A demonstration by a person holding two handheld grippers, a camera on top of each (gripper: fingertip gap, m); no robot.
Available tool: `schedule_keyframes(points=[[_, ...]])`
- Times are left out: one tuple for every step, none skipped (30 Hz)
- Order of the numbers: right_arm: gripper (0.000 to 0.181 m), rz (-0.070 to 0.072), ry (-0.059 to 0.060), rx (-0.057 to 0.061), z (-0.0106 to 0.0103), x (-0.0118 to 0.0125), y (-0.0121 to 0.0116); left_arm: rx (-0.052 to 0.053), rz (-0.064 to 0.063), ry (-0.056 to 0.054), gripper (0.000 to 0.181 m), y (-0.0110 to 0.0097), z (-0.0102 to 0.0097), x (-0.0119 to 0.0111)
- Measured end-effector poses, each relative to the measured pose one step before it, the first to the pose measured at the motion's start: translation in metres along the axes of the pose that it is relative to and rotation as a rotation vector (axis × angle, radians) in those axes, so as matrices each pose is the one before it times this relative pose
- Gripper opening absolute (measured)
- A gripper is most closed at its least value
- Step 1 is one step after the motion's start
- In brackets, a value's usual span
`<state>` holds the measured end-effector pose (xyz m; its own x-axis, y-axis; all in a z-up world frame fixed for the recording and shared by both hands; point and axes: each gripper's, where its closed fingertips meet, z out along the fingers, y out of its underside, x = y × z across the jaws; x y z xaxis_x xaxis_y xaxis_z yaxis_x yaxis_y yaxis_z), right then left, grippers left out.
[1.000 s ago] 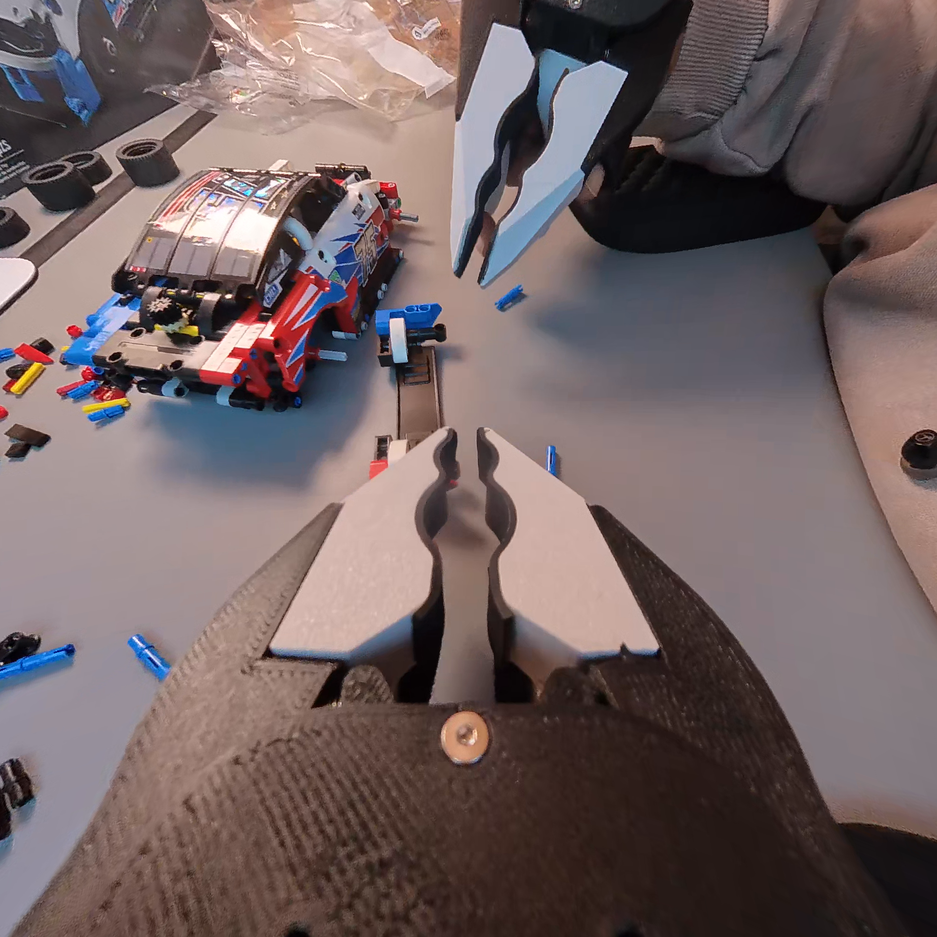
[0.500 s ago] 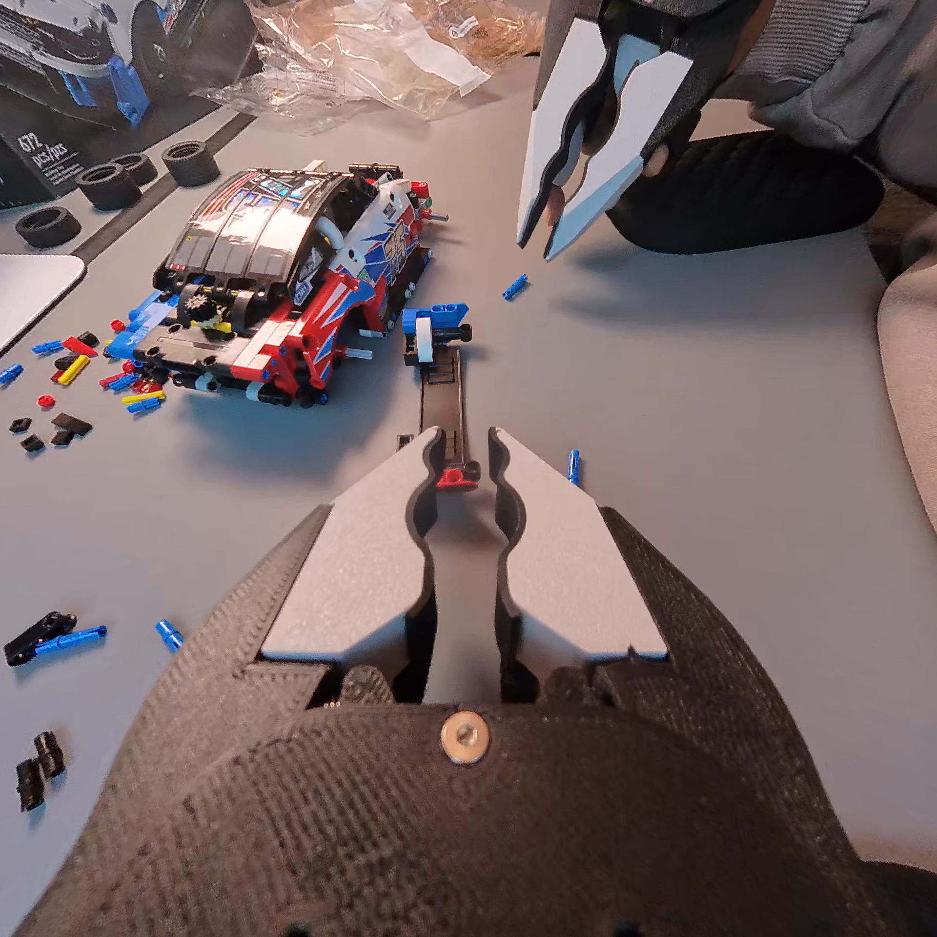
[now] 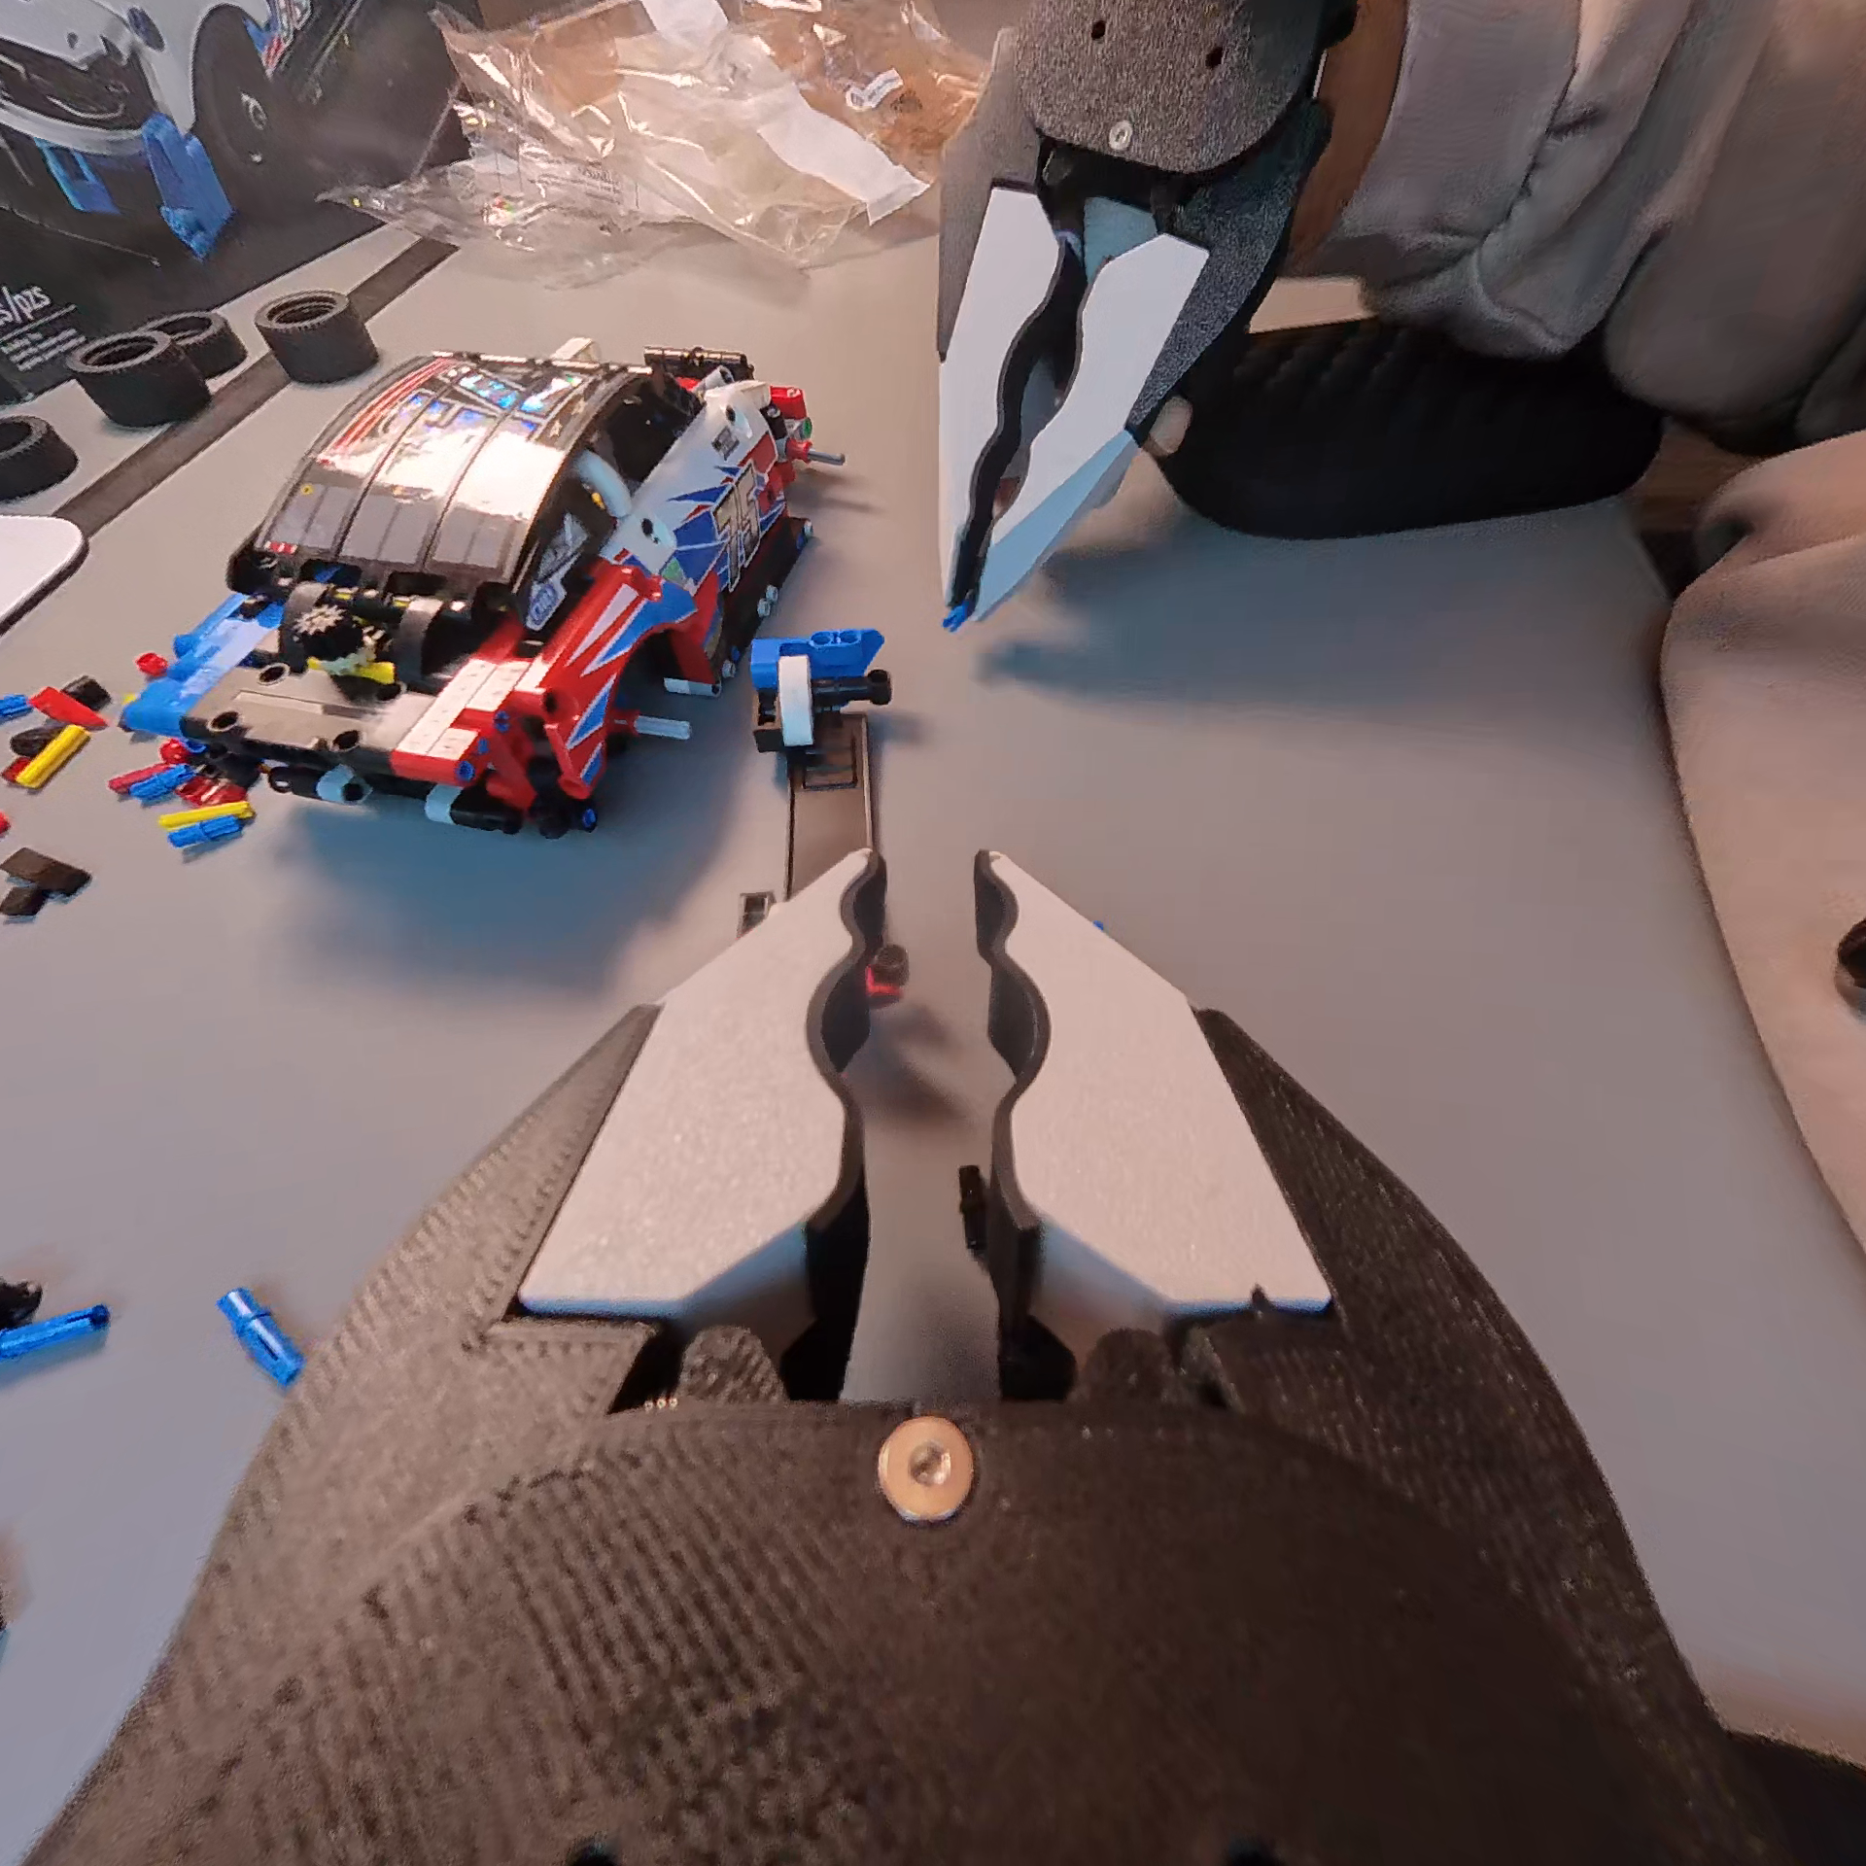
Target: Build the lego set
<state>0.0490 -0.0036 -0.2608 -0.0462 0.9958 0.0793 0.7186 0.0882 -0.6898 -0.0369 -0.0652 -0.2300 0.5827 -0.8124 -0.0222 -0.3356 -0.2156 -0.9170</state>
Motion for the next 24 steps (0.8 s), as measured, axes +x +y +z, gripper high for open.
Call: schedule_keyframes(points=[[0.001, 0.0637, -0.0127, 0.1542, -0.00155, -0.00493, -0.02713, 0.0229, -0.0137, 0.0100, 0.017, -0.00543, 0.00056, 0.00288], [0.002, 0.1079, -0.0229, 0.1598, 0.00054, -0.00690, -0.02779, 0.0256, -0.0096, -0.0008, 0.020, -0.00664, 0.00095, 0.00203], [0.001, 0.1244, -0.0275, 0.1598, 0.00176, -0.00892, -0.02578, 0.0270, -0.0048, -0.0163, 0.024, -0.00768, 0.00110, 0.00051], [0.001, 0.1278, -0.0317, 0.1484, 0.00276, -0.01025, -0.02138, 0.0286, 0.0015, -0.0314, 0.027, -0.00821, 0.00081, -0.00113], [0.001, 0.1357, -0.0312, 0.1191, 0.00434, -0.00984, -0.01433, 0.0337, 0.0053, -0.0420, 0.028, -0.00914, -0.00004, -0.00260], [0.001, 0.1336, -0.0321, 0.0856, 0.00539, -0.00864, -0.00662, 0.0384, 0.0039, -0.0385, 0.028, -0.00973, -0.00070, -0.00220], [0.001, 0.1204, -0.0368, 0.0549, 0.00566, -0.00750, -0.00085, 0.0368, 0.0022, -0.0259, 0.028, -0.00939, -0.00125, -0.00070], [0.001, 0.1027, -0.0285, 0.0397, 0.00494, -0.00454, 0.00127, 0.0334, 0.0036, -0.0242, 0.027, -0.00830, -0.00153, -0.00076], [0.001, 0.0770, -0.0180, 0.0354, 0.00393, -0.00211, 0.00120, 0.0256, 0.0105, -0.0273, 0.026, -0.00656, -0.00196, -0.00152], [0.001, 0.0485, -0.0159, 0.0280, 0.00317, -0.00134, 0.00138, 0.0149, 0.0194, -0.0240, 0.025, -0.00441, -0.00193, -0.00149], [0.001, 0.0237, -0.0066, 0.0184, 0.00256, 0.00011, 0.00174, 0.0106, 0.0231, -0.0205, 0.024, -0.00314, -0.00204, -0.00117], [0.001, 0.0144, 0.0031, 0.0210, 0.00176, 0.00147, 0.00065, 0.0131, 0.0192, -0.0120, 0.022, -0.00310, -0.00209, -0.00018], [0.001, 0.0158, 0.0015, 0.0265, 0.00099, 0.00091, -0.00073, 0.0124, 0.0101, -0.0147, 0.020, -0.00293, -0.00219, -0.00112], [0.001, 0.0185, -0.0094, 0.0142, 0.00113, -0.00099, 0.00060, 0.0070, 0.0074, -0.0233, 0.018, -0.00228, -0.00205, -0.00279], [0.001, 0.0199, -0.0149, 0.0013, 0.00126, -0.00224, 0.00204, -0.0005, 0.0123, -0.0159, 0.016, -0.00105, -0.00142, -0.00199], [0.001, 0.0168, -0.0007, 0.0060, 0.00059, -0.00020, 0.00098, -0.0091, 0.0126, -0.0045, 0.018, 0.00016, -0.00052, 0.00006], [0.001, 0.0070, 0.0001, 0.0080, -0.00016, -0.00008, 0.00016, -0.0053, 0.0112, -0.0026, 0.016, -0.00010, -0.00057, 0.00070], [0.001, 0.0026, -0.0030, 0.0081, -0.00054, -0.00095, -0.00070, 0.0008, 0.0156, -0.0001, 0.015, -0.00071, -0.00066, 0.00107], [0.001, -0.0018, 0.0008, 0.0061, -0.00094, -0.00086, -0.00122, 0.0013, 0.0168, 0.0028, 0.011, -0.00074, -0.00081, 0.00114], [0.001, -0.0079, 0.0039, 0.0034, -0.00132, -0.00054, -0.00131, 0.0002, 0.0122, 0.0011, 0.008, -0.00067, -0.00078, 0.00050], [0.001, -0.0128, 0.0000, 0.0012, -0.00158, -0.00110, -0.00150, 0.0036, 0.0085, -0.0019, 0.005, -0.00125, -0.00102, 0.00002], [0.001, -0.0182, -0.0028, -0.0073, -0.00158, -0.00184, -0.00009, 0.0051, 0.0091, 0.0023, 0.005, -0.00159, -0.00094, 0.00067], [0.001, -0.0211, -0.0013, -0.0114, -0.00168, -0.00193, 0.00085, 0.0010, 0.0114, 0.0098, 0.004, -0.00124, -0.00063, 0.00181], [0.001, -0.0204, -0.0009, -0.0102, -0.00205, -0.00188, 0.00070, -0.0010, 0.0134, 0.0092, 0.004, -0.00088, -0.00051, 0.00193]])
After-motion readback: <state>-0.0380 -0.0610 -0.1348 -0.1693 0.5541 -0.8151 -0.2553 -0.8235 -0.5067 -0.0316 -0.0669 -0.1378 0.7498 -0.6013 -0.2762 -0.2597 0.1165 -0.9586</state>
